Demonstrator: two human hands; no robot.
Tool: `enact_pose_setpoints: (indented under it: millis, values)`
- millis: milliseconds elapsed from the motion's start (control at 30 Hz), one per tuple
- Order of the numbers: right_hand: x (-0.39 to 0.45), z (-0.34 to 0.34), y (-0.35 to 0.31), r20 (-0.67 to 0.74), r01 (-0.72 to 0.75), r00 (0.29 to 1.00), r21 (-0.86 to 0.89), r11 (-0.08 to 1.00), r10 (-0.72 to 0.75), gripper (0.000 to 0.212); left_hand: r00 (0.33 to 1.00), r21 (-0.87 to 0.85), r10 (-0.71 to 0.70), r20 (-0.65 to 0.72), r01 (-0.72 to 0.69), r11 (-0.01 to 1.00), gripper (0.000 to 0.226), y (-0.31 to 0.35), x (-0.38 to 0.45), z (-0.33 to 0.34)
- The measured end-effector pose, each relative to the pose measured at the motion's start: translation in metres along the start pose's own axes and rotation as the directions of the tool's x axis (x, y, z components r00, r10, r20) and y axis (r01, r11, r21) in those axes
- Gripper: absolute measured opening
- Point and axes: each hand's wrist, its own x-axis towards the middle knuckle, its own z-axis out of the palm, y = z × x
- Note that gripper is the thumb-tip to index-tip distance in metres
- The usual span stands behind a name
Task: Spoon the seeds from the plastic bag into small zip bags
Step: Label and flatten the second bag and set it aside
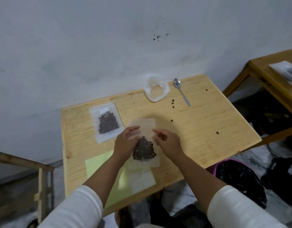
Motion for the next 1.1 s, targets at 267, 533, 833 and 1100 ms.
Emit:
enact_pose_setpoints:
  millis: [267, 533, 833, 1100]
  values:
    - [-0.053, 0.026, 0.018, 0.229, 0.031, 0.971, -0.389, 0.921, 0.064, 0.028, 0.989, -0.102, -0.092, -0.114, 0.080, 0.992, 0.029, -0.034, -0.041, -0.057]
    - [-0.079, 0.048, 0.024, 0.125, 0.055, 0.992, -0.489, 0.870, 0.007, 0.015, 0.989, -0.228, -0.066, -0.135, 0.034, 0.973, 0.032, -0.048, -0.074, -0.074]
    - [-0.073, 0.051, -0.089, -0.129, 0.130, 0.982, -0.050, 0.990, -0.135, 0.007, 0.978, -0.236, 0.034, -0.205, -0.083, 0.968, 0.038, -0.019, -0.082, -0.106]
    - [-0.070, 0.076, -0.169, -0.068, 0.389, 0.912, -0.168, 0.906, -0.404, 0.007, 0.946, -0.229, 0.188, -0.265, -0.251, 0.940, 0.041, 0.023, -0.081, -0.127]
